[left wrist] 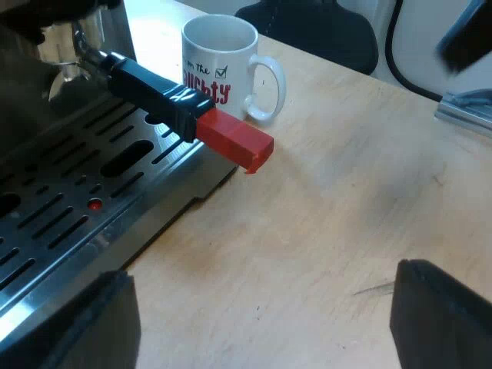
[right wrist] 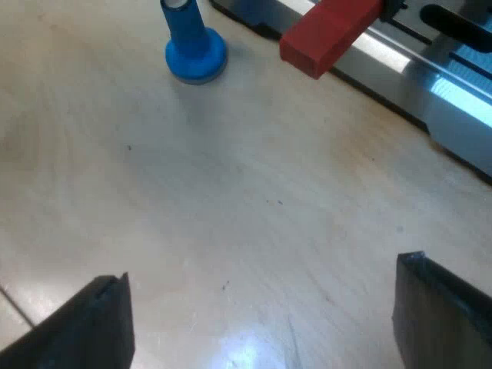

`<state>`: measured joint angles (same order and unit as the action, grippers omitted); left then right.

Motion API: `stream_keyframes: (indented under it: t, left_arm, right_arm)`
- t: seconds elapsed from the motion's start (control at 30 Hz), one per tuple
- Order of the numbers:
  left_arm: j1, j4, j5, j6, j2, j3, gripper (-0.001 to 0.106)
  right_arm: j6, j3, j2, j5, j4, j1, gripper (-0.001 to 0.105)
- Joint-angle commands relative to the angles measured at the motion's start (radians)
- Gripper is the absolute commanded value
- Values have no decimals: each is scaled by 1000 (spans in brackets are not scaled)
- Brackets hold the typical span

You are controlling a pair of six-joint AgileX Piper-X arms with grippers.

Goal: Grind coffee beans and then tamp

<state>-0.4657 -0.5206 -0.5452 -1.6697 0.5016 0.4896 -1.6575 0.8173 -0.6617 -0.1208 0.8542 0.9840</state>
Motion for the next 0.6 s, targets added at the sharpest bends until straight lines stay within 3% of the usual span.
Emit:
stream_keyframes:
  t: [0.03, 0.17, 0.23, 0.43, 0.5, 0.6]
  left_arm:
    - [-3, 10, -10, 0, 1, 1, 68]
    - [-3, 10, -10, 0, 1, 1, 68]
    - [-3, 10, -10, 0, 1, 1, 68]
    - [-3, 10, -10, 0, 1, 1, 68]
    - [-3, 10, -10, 0, 1, 1, 68]
    - [-3, 10, -10, 0, 1, 1, 68]
  right_arm:
    - [55, -46, -16, -106, -125, 95, 71]
    - [117, -109, -48, -255, -284, 215, 71]
    - [122, -147, -70, -382, -383, 278, 71]
    - [122, -231, -154, -624, -625, 386, 71]
    - [130, -243, -183, -655, -678, 395, 70]
    - [188, -252, -236, -678, -738, 395, 58]
